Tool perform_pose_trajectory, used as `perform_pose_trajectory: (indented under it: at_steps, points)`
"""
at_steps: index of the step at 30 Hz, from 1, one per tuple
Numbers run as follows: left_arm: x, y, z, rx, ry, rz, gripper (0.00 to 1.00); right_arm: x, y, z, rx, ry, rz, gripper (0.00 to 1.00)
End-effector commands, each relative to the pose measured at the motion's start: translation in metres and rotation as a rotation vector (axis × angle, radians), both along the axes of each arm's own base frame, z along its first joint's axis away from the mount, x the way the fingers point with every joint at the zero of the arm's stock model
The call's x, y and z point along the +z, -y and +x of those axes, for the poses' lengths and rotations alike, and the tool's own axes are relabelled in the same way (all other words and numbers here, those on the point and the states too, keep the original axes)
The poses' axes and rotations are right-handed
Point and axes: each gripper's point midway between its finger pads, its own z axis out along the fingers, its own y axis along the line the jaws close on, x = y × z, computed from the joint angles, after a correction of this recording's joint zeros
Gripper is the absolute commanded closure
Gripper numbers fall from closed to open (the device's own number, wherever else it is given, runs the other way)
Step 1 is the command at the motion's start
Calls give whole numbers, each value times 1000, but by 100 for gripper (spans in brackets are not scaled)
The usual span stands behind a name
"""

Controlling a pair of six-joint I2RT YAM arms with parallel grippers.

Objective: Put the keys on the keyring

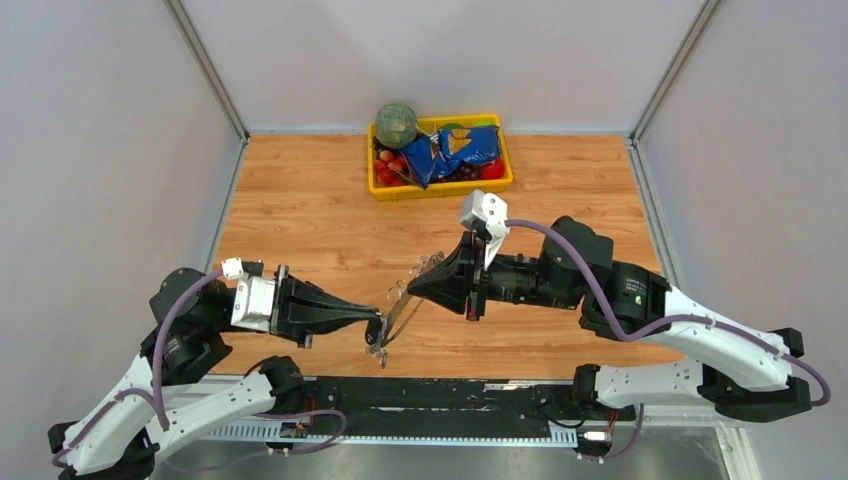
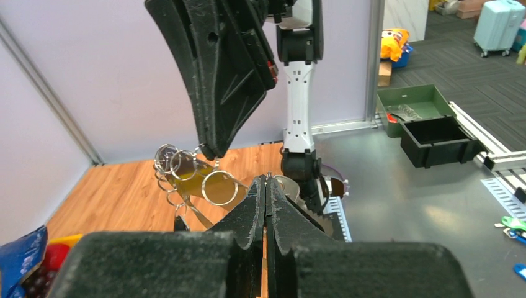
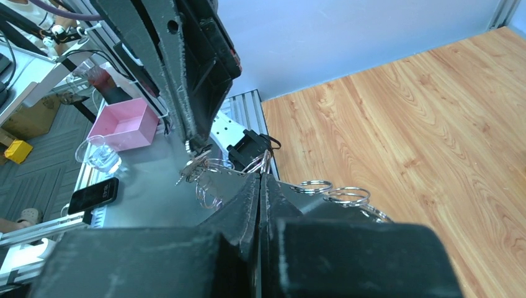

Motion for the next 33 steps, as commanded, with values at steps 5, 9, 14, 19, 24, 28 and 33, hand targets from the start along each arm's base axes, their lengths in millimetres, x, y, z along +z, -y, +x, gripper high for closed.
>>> perform_pose_trajectory:
  at_steps: [5, 9, 14, 19, 24, 28, 33]
  points:
    - [16, -7, 13, 95, 31, -20, 100, 25, 11, -10, 45, 40, 93, 100]
    - [20, -7, 13, 99, 37, -9, 100, 23, 13, -14, 63, 50, 87, 100]
    - [22, -5, 14, 99, 52, -7, 100, 20, 13, -18, 91, 58, 81, 100]
    - [22, -1, 16, 94, 51, -8, 100, 22, 13, -28, 151, 68, 83, 100]
    - [21, 2, 16, 80, 55, -11, 100, 24, 10, -37, 205, 72, 85, 100]
    - [21, 4, 14, 62, 61, -16, 100, 24, 7, -39, 224, 70, 83, 100]
    - [22, 5, 9, 28, 69, -25, 100, 27, 5, -40, 228, 66, 94, 100]
